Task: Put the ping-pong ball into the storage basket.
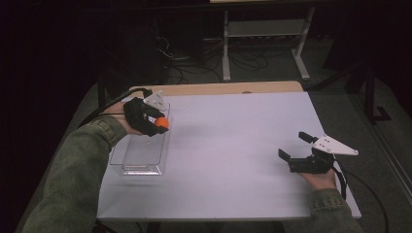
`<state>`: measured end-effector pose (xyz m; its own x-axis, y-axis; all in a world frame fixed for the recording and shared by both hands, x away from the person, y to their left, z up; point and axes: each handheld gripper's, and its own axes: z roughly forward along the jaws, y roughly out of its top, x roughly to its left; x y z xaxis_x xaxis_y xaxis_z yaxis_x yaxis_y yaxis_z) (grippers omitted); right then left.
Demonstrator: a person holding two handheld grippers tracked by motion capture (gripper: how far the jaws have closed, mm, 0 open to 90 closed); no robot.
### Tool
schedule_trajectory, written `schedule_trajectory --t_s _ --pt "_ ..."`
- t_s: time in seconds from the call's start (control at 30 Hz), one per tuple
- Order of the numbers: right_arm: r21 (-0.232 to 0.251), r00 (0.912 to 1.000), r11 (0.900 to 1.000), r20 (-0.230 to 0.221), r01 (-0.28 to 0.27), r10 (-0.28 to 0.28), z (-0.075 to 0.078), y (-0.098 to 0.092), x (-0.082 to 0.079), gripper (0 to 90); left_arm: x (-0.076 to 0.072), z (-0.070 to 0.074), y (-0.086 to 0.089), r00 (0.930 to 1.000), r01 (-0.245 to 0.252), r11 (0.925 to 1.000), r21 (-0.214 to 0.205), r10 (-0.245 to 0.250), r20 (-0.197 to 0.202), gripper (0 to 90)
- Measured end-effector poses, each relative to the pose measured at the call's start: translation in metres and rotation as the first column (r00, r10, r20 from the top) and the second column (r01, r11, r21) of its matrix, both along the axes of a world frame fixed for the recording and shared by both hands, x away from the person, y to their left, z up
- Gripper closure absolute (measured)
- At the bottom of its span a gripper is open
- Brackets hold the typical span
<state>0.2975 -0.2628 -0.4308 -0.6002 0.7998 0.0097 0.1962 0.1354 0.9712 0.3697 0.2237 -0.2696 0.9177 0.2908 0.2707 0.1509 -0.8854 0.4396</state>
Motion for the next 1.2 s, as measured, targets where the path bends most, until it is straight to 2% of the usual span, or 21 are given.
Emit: schedule_trajectory --t_s 0.43,0.9,1.2 --pt "-0.001 1.0000 1.0000 0.001 0.000 0.000 0.000 0.000 0.000 0.0 -0.001 0.000 0.013 0.9996 -0.027 0.9996 0.012 0.027 -0.007 50.5" --pt "-0.006 1.0000 1.0000 -0.001 -0.001 0.001 0.000 0.001 0.000 0.0 -0.003 -0.006 0.023 0.9991 -0.032 0.9980 0.055 0.034 -0.026 50.5" --pt "-0.007 1.0000 1.0000 -0.003 -0.002 0.002 0.000 0.001 0.000 0.0 -0.005 -0.007 0.031 0.9984 -0.046 0.9971 0.060 0.048 -0.031 50.5"
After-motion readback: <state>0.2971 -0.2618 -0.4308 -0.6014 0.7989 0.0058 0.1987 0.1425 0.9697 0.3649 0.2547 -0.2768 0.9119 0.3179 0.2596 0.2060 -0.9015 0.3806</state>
